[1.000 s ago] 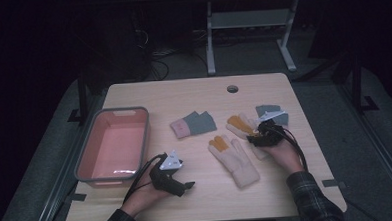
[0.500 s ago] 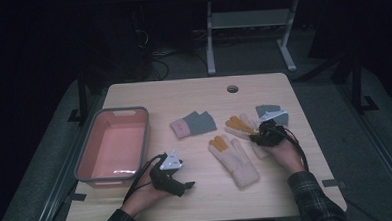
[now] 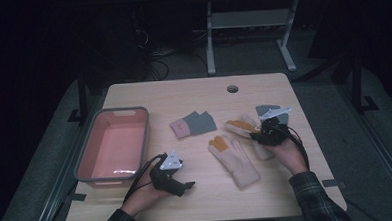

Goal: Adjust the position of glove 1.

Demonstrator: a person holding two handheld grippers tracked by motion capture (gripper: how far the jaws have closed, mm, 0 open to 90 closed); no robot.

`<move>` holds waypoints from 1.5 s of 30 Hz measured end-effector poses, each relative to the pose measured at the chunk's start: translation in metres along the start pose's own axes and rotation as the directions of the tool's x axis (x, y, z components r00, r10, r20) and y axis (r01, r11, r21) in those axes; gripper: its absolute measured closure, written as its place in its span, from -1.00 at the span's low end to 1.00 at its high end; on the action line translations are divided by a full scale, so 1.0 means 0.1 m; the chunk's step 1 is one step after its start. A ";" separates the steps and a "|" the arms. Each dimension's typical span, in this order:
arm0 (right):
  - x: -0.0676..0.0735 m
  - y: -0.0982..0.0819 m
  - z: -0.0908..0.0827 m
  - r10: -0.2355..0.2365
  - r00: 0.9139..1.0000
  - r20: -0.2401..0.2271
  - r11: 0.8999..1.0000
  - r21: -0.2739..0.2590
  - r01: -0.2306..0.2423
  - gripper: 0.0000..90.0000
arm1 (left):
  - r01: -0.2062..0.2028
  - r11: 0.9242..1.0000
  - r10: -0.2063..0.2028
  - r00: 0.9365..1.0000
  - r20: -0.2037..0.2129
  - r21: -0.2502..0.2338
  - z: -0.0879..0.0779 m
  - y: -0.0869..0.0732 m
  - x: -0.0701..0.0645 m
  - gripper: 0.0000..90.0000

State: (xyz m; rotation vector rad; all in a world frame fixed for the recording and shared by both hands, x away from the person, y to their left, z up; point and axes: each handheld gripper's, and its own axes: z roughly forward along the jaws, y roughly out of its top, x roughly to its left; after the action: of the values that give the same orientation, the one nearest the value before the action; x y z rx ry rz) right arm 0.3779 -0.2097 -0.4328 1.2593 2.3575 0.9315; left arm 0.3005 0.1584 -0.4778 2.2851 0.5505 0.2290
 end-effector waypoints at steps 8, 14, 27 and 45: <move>0.29 0.04 -0.22 0.026 0.999 -0.019 1.000 -0.016 -0.026 0.49 | 0.000 1.000 0.000 1.000 0.002 0.003 0.00 0.00 0.00 -0.76; 0.56 0.06 -0.30 0.008 1.000 -0.023 1.000 -0.027 -0.008 0.49 | 0.003 1.000 -0.003 1.000 0.000 -0.005 0.01 0.00 0.00 -0.76; 0.86 0.02 -0.12 -0.008 0.998 -0.066 1.000 0.020 0.009 0.47 | 0.001 1.000 -0.001 1.000 -0.002 -0.005 0.01 0.00 0.00 -0.76; 0.88 -0.09 -0.04 0.024 0.995 -0.100 0.999 0.039 -0.020 -0.22 | 0.009 1.000 -0.009 1.000 -0.002 -0.005 0.00 0.00 -0.01 -0.76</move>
State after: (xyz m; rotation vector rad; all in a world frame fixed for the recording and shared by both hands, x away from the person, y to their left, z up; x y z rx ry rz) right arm 0.3198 -0.1427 -0.4331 1.2839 2.4537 0.9826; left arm 0.2997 0.1575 -0.4781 2.2773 0.5600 0.2281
